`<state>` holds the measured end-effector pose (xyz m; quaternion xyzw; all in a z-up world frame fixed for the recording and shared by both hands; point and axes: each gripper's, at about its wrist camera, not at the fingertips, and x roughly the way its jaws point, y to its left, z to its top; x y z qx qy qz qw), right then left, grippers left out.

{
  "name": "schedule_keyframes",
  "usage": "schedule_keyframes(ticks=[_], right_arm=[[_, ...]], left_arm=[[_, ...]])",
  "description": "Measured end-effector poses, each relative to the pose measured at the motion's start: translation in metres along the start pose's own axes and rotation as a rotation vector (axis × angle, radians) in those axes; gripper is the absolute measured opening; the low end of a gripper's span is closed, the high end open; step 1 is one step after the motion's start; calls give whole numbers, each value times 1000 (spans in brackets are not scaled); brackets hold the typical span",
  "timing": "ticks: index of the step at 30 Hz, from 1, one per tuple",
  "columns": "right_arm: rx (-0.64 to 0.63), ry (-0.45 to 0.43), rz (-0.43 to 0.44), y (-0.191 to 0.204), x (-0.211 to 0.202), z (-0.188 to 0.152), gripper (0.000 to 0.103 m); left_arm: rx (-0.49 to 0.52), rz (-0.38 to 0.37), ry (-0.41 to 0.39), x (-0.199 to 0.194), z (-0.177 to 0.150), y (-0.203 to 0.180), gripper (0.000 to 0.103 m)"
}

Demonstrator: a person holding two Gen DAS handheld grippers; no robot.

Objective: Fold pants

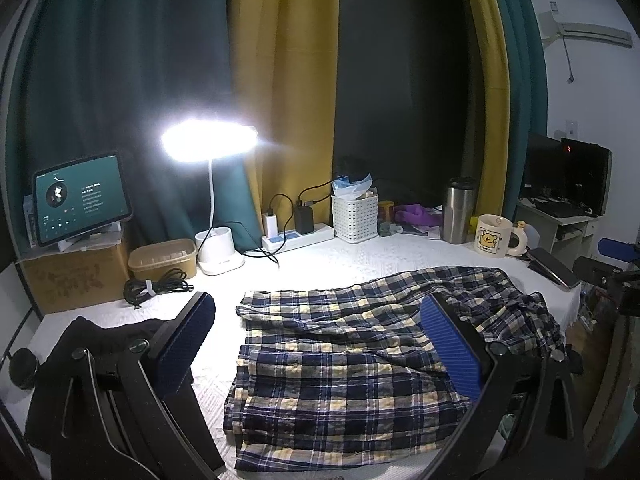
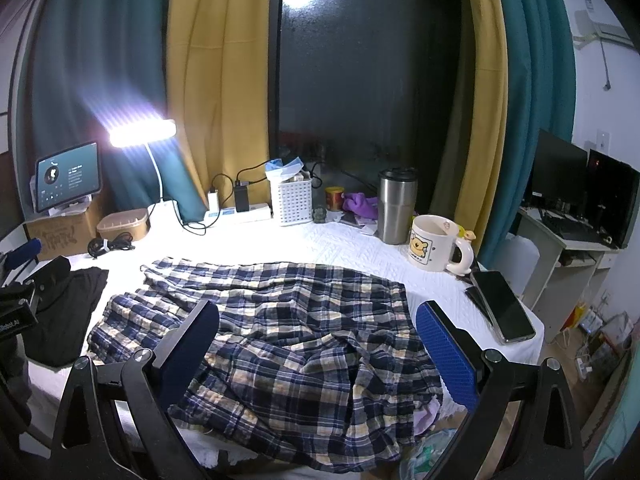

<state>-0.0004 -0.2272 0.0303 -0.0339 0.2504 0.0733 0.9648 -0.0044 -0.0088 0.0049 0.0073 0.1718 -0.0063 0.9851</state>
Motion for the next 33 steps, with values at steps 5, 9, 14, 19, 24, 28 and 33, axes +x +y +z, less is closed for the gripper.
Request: schedule_keyframes(ticks=[5, 9, 14, 19, 24, 28, 33], right_arm=[[0, 0, -1, 1, 0, 1, 99], [0, 0, -2, 1, -1, 2, 99], [0, 0, -1, 1, -1, 2, 99], [0, -1, -1, 1, -1, 2, 99], [0, -2, -1, 1, -1, 3, 99], [0, -1, 0, 1, -1, 3, 99], [0, -2, 0, 1, -1, 3, 99]], left_arm=[[-3, 3, 0, 0, 0, 1, 101], [-2, 1, 1, 0, 1, 1, 101], [0, 3, -2, 1, 0, 0, 101], [1, 3, -2, 1, 0, -1, 101], [0, 2, 0, 1, 0, 0, 101], [1, 2, -1, 1, 0, -1, 101], [-1, 2, -1, 1, -1, -1, 101]])
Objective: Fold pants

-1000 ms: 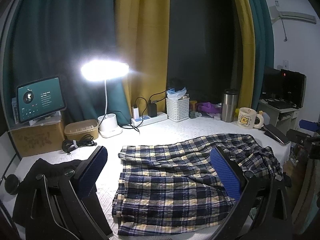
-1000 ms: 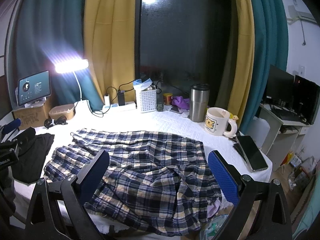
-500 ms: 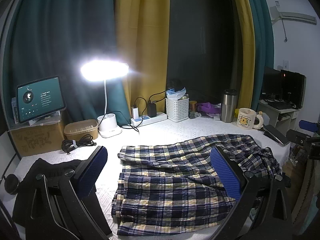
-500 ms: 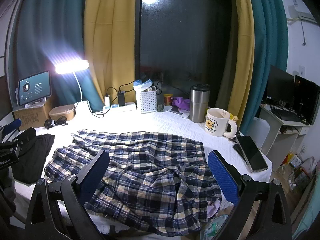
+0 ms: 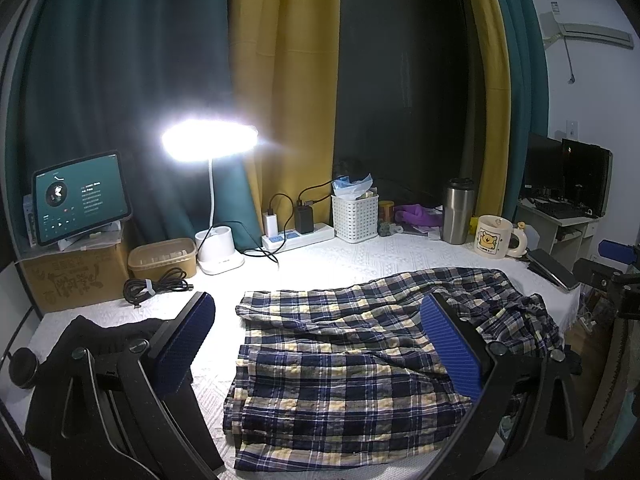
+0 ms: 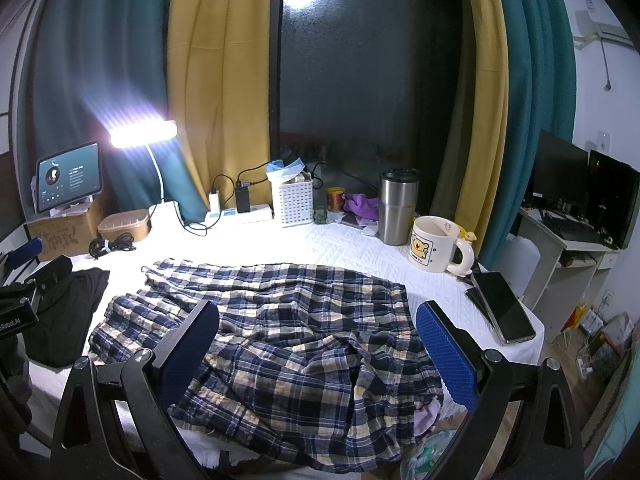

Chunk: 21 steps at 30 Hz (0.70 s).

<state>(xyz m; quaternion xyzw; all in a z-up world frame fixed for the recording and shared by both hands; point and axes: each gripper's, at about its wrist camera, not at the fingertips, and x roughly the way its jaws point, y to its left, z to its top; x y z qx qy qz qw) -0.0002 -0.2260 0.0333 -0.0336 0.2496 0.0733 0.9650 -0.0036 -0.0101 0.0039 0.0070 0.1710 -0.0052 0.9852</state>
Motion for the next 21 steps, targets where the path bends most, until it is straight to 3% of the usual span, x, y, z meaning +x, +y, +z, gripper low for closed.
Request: schedule_keyframes(ticks=[21], right_arm=[[1, -5, -3, -2, 1, -2, 99]], left_arm=[[-5, -3, 5, -2, 1, 0, 101]])
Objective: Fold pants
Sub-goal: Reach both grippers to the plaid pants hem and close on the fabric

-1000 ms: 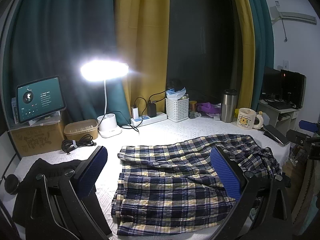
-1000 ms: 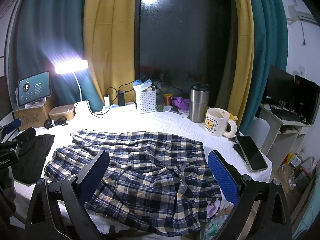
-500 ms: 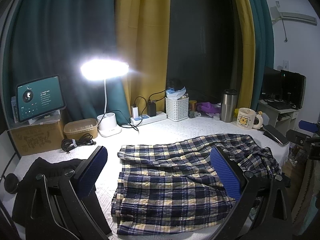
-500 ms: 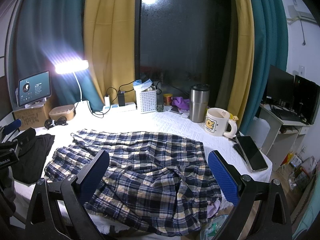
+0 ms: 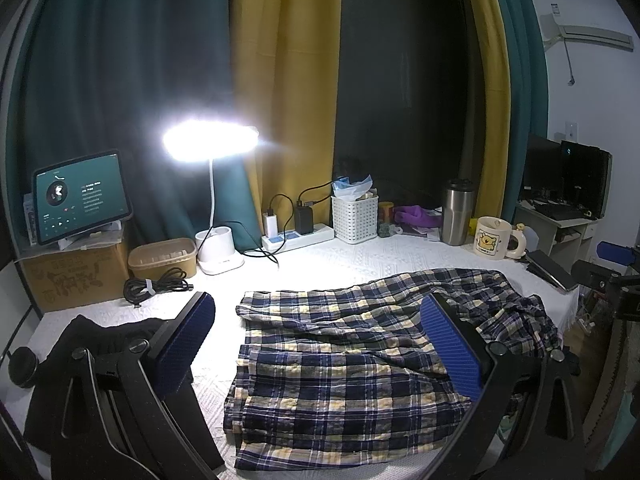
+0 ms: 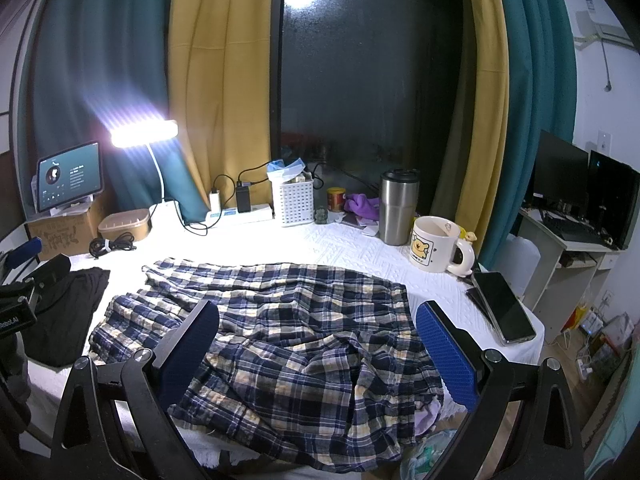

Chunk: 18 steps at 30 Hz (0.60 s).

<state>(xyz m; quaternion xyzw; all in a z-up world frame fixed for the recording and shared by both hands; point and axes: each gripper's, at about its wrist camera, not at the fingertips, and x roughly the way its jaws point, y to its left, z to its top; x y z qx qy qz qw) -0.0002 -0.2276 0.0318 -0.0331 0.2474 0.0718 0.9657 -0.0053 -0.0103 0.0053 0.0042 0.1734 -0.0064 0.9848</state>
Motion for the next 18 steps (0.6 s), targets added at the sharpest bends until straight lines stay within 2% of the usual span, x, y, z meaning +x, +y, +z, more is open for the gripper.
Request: schedule_keyframes(ticks=[9, 18], right_arm=[[8, 43, 2, 1, 20, -4, 99], [39, 138, -18, -22, 80, -13, 99]], left_arm=[[7, 0, 26, 11, 1, 5, 101], [23, 9, 146, 68, -5, 23, 101]])
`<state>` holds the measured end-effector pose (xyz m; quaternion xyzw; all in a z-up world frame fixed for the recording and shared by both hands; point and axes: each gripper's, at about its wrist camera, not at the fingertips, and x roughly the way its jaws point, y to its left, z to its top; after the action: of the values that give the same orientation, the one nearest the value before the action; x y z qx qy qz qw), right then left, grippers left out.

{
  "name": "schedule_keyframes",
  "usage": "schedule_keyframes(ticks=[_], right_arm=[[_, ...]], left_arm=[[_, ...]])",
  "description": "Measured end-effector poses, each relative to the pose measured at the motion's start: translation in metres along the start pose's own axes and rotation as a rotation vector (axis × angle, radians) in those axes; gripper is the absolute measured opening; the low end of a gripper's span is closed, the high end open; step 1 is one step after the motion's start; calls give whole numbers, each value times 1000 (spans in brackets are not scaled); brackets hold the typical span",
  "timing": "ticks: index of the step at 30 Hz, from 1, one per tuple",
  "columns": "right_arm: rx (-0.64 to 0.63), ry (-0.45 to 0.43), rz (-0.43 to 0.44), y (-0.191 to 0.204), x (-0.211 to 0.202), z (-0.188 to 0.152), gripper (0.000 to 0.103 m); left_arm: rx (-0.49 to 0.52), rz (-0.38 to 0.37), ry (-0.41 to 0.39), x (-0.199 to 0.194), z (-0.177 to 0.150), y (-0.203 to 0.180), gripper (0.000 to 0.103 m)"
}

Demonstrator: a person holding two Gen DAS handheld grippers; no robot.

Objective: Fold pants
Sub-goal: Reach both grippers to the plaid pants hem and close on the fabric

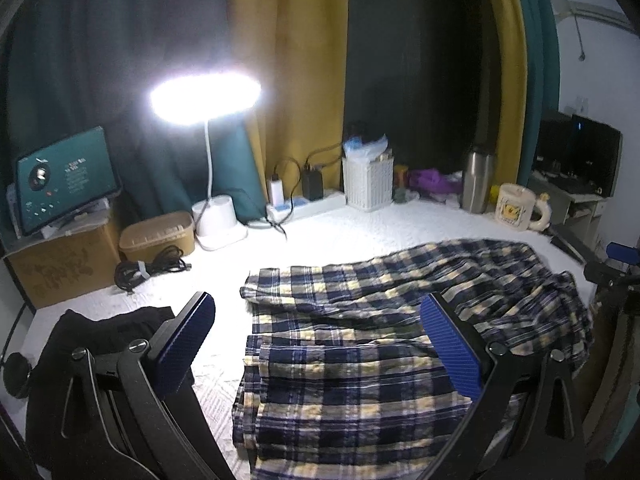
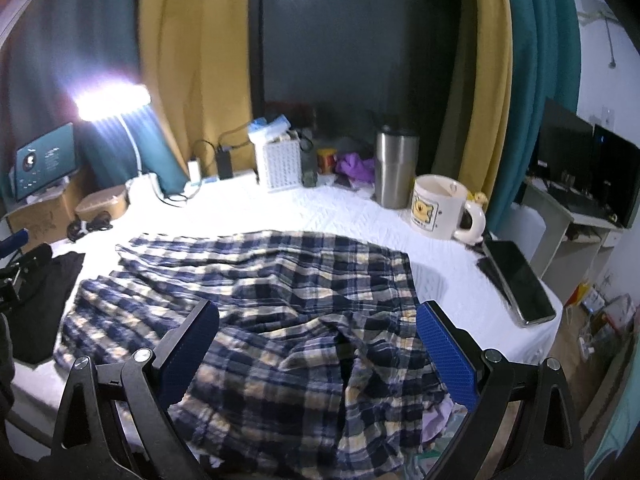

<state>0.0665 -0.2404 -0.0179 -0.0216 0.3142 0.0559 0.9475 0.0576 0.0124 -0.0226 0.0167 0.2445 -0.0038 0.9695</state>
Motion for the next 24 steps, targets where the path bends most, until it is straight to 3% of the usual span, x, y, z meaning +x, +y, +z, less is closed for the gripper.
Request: schedule_keyframes(ticks=[11, 22, 24], right_arm=[[39, 40, -60, -43, 58, 37, 99], [74, 137, -26, -83, 122, 57, 99], [87, 151, -12, -91, 133, 59, 99]], left_arm=[[-3, -3, 130, 77, 29, 30, 101], [21, 17, 248, 161, 46, 55, 101], [20, 7, 279, 176, 45, 60, 96]])
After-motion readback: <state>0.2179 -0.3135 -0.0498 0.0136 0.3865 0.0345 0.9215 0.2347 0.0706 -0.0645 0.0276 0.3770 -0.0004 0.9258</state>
